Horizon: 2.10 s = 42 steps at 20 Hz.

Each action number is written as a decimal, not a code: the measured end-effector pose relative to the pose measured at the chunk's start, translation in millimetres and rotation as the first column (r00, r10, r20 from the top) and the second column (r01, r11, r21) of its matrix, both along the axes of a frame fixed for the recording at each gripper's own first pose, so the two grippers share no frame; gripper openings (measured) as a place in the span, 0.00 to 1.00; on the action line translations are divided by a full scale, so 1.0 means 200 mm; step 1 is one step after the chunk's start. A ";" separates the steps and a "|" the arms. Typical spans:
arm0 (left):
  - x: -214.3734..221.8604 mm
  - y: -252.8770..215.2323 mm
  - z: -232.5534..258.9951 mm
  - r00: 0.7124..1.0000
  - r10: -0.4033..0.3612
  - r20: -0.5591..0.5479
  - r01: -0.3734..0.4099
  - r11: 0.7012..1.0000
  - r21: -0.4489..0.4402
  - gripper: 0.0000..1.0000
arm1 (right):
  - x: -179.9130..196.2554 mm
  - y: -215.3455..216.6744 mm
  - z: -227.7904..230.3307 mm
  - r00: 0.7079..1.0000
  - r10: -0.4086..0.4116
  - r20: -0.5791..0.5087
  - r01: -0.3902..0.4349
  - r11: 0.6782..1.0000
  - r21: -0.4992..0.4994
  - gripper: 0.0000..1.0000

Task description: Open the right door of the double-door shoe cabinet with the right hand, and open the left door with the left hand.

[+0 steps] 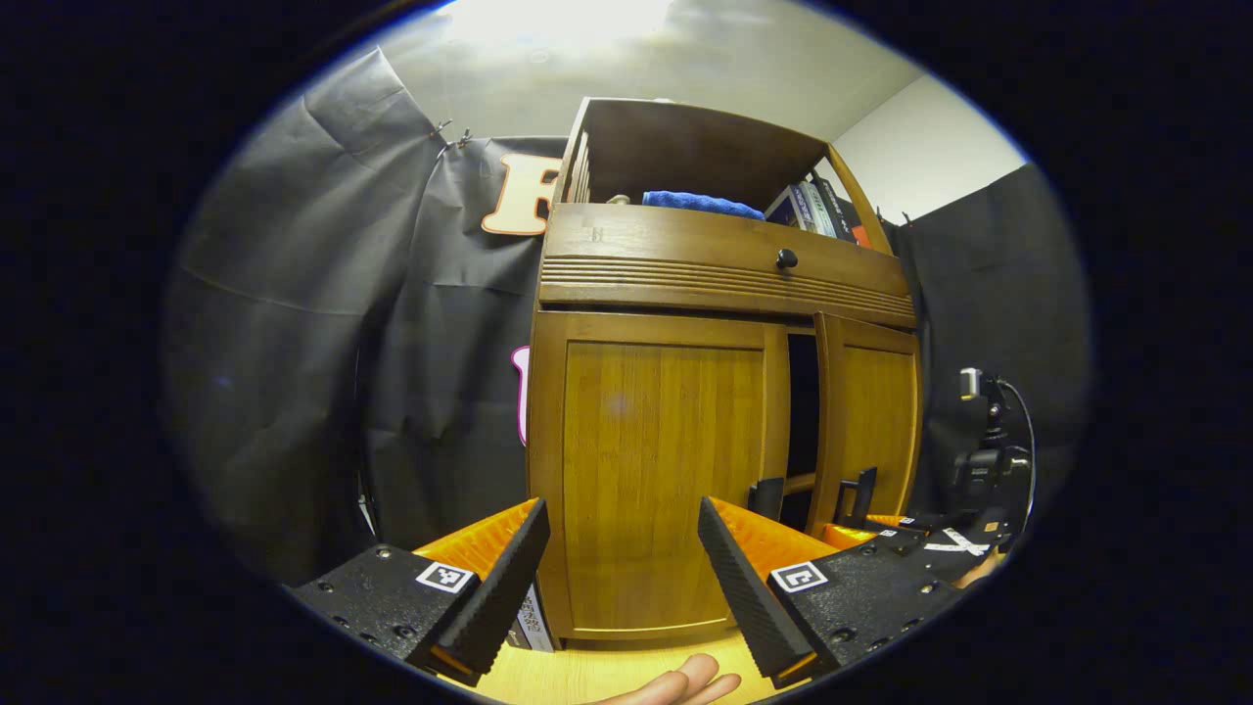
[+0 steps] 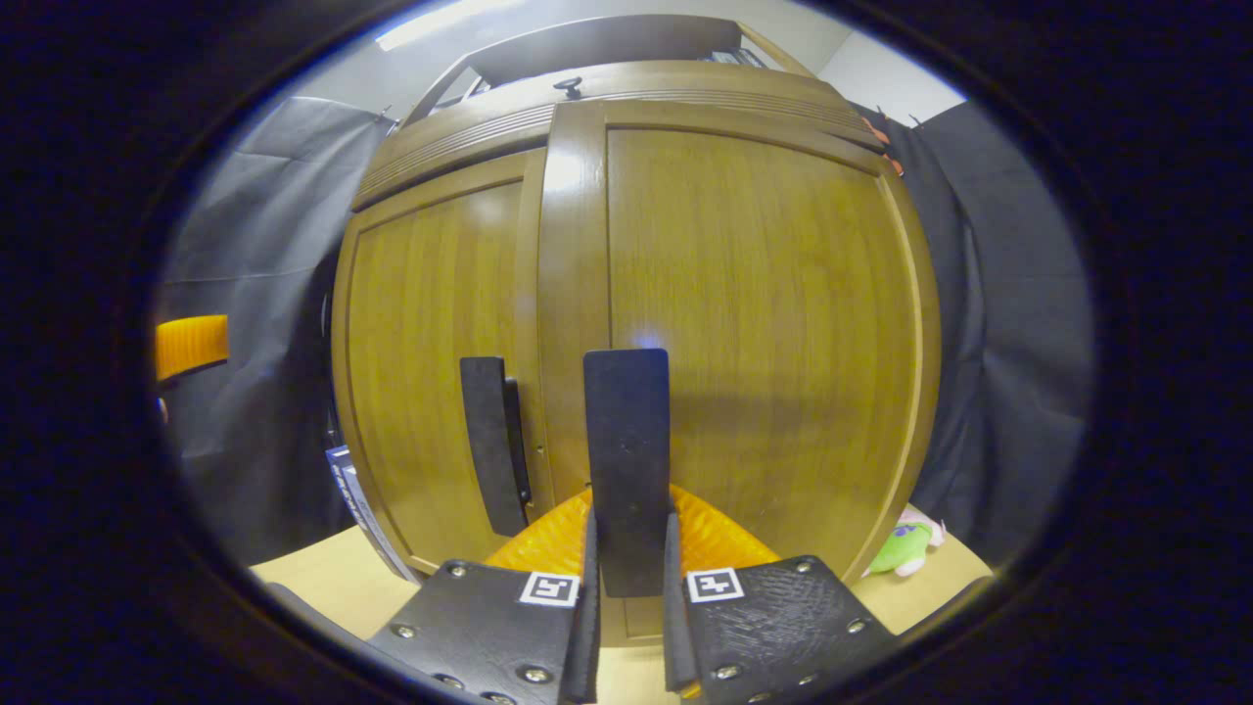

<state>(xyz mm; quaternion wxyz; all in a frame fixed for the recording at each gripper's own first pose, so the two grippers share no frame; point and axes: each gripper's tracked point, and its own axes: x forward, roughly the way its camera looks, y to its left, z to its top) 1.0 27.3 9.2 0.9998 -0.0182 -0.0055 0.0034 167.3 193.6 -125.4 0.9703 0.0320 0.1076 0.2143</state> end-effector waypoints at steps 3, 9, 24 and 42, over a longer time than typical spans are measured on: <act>0.00 -0.01 -0.01 1.000 0.001 -0.001 -0.001 1.000 0.008 0.91 | 0.00 0.00 0.00 1.000 0.014 -0.016 -0.013 1.000 0.020 0.26; 0.02 -0.02 -0.02 1.000 0.008 -0.011 -0.008 1.000 0.008 0.91 | -0.01 0.00 0.04 0.999 0.037 -0.024 -0.036 0.998 0.050 0.26; 0.05 -0.07 -0.08 0.999 0.008 -0.035 -0.007 0.999 0.033 0.91 | -0.21 -0.35 0.10 0.999 0.009 -0.053 -0.003 0.994 0.106 0.25; 0.04 -0.15 -0.10 1.000 -0.004 -0.029 0.006 0.998 0.061 0.92 | -0.21 -1.11 0.27 0.939 -0.324 0.119 0.329 0.944 -0.020 0.19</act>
